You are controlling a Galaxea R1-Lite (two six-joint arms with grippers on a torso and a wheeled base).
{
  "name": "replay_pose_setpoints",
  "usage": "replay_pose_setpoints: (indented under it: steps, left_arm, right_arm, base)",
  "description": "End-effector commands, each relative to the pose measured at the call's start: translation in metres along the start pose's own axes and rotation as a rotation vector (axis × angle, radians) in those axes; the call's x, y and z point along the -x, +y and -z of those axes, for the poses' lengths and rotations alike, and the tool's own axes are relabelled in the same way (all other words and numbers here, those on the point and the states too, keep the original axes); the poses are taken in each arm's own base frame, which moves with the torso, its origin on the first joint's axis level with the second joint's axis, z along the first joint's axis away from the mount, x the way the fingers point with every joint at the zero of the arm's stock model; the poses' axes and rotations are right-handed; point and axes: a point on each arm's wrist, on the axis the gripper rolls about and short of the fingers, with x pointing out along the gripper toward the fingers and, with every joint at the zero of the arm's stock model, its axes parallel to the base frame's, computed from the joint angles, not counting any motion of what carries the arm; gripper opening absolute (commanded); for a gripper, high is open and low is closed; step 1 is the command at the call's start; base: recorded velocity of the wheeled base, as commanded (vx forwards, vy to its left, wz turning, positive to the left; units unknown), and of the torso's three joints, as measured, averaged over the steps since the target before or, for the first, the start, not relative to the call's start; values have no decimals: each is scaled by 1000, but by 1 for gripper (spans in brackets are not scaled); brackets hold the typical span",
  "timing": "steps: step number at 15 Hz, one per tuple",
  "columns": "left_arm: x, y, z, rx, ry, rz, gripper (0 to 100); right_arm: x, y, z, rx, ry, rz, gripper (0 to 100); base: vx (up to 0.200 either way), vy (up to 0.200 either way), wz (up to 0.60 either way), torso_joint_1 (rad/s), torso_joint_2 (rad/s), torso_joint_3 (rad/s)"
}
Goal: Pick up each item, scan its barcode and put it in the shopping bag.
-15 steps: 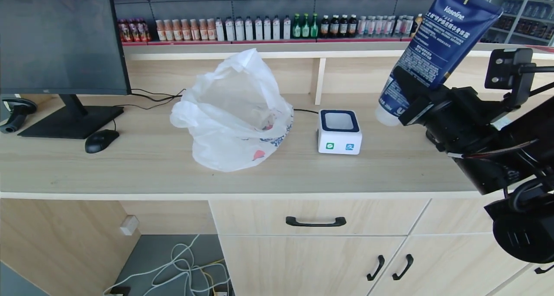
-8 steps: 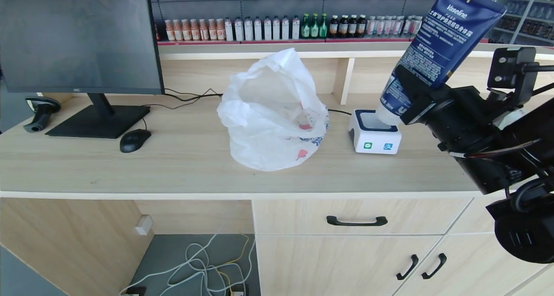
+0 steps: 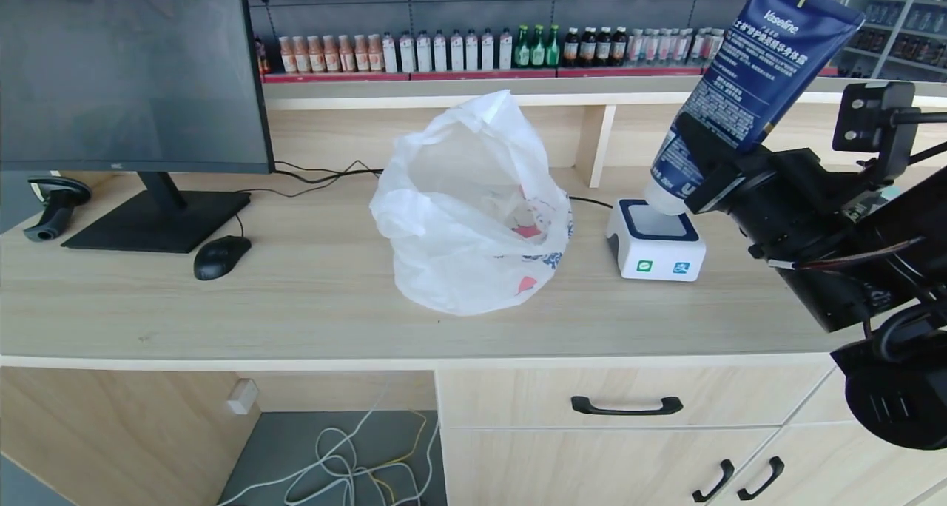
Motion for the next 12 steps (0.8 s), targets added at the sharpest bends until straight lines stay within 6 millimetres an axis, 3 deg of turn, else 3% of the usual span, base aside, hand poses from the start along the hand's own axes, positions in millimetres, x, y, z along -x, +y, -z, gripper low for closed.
replay_pose_setpoints:
  steps: [1, 10, 12]
  left_arm:
    - [0, 0, 0, 0, -1, -2, 100]
    - [0, 0, 0, 0, -3, 0, 100]
    - [0, 0, 0, 0, -3, -2, 100]
  right_arm:
    - [-1, 1, 1, -1, 0, -5, 0]
    - [-7, 12, 6, -19, -3, -37, 0]
    - [-7, 12, 6, -19, -5, -37, 0]
  base:
    - [0, 0, 0, 0, 0, 0]
    - [0, 0, 0, 0, 0, 0]
    - [0, 0, 600, 0, 5, 2]
